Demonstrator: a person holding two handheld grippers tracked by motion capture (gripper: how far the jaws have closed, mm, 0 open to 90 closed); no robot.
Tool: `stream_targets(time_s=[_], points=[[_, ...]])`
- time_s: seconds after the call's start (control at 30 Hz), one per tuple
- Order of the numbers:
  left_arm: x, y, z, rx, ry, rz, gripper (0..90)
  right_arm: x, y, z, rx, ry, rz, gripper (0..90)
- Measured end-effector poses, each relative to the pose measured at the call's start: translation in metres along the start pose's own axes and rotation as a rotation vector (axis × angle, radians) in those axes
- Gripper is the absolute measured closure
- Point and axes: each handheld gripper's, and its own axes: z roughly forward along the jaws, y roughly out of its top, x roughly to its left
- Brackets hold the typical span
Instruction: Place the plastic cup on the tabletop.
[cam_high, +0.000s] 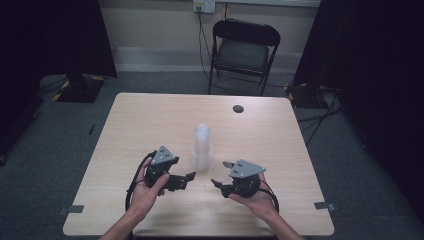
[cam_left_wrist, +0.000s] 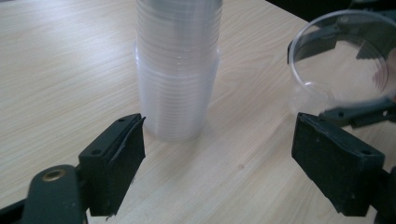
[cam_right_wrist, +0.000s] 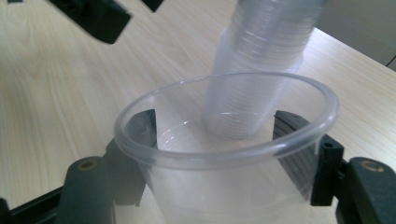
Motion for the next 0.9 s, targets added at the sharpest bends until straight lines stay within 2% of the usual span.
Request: stream_targets(time_s=[0.1,0.17,0.2,0.33,0.43,0.57,0.7,0.77,0.8,0.9], points=[[0.002,-0.002,-0.005,-0.018,0.009,-0.024,16.2,-0.007,0.0,-0.002,-0.022,0.003,0.052,31.3],[0.003,-0.003,-0.008,-0.026,0.024,-0.022,16.2,-0.01,0.0,-0.003,-0.035,-0.001,0.074,31.3],[0.005,-0.003,-0.009,-0.021,0.031,-0.013,16.1,-0.012,0.0,-0.004,-0.041,0.0,0.085,31.3],[0.008,-0.011,-0.009,-0.01,0.049,-0.044,15.8,-0.019,0.0,-0.005,-0.051,-0.008,0.129,31.4],[0.009,-0.016,-0.007,0.005,0.04,-0.045,15.8,-0.025,0.001,-0.006,-0.062,-0.019,0.158,31.4],[0.009,-0.023,-0.005,0.027,0.053,-0.045,15.8,-0.035,0.002,-0.008,-0.088,-0.023,0.223,31.4],[0.011,-0.028,-0.009,0.024,0.068,-0.046,15.8,-0.046,0.002,-0.008,-0.102,-0.042,0.268,31.4],[0.012,-0.03,-0.014,0.019,0.079,-0.061,15.8,-0.052,0.001,-0.006,-0.11,-0.054,0.291,31.4],[0.014,-0.031,-0.015,0.018,0.087,-0.054,15.8,-0.054,0.0,-0.005,-0.107,-0.055,0.302,31.3],[0.017,-0.037,-0.018,0.032,0.099,-0.06,15.8,-0.062,0.0,-0.002,-0.11,-0.078,0.321,31.1]])
